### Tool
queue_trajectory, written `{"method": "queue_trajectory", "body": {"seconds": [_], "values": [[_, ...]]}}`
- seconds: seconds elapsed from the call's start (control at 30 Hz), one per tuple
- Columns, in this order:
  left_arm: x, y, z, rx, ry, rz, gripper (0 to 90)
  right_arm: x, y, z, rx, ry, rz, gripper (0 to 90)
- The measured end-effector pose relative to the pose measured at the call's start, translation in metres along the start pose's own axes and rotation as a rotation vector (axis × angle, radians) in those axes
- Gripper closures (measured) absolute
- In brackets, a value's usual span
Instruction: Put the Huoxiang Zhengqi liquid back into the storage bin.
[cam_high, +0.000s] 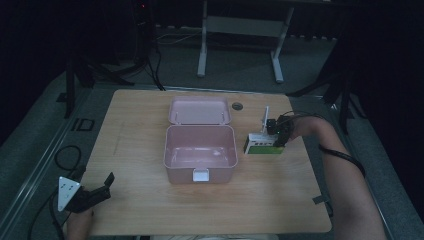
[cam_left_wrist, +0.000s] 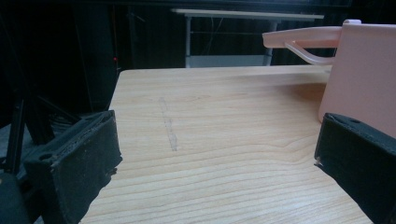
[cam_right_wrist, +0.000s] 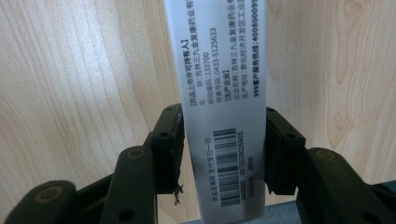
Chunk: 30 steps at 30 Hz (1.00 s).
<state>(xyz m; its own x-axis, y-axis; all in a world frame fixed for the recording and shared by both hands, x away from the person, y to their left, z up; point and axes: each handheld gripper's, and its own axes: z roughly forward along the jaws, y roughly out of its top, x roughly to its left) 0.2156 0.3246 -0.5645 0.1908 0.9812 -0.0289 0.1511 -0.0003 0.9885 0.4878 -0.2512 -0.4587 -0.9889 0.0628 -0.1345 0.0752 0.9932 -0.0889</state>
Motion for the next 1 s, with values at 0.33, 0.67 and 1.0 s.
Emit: {"method": "queue_trajectory", "body": {"seconds": [0.33,0.67,1.0], "values": [[0.0,0.0,0.0,0.003,0.002,0.0,0.2,-0.004,0.0,0.004,-0.008,0.04,-0.036,59.1],[0.0,0.0,0.0,0.002,0.003,-0.001,0.3,-0.004,0.001,0.01,-0.015,0.058,-0.019,60.4],[0.0,0.0,0.0,-0.001,0.003,-0.004,0.2,-0.005,0.002,0.01,-0.002,0.076,0.007,62.9]]}}
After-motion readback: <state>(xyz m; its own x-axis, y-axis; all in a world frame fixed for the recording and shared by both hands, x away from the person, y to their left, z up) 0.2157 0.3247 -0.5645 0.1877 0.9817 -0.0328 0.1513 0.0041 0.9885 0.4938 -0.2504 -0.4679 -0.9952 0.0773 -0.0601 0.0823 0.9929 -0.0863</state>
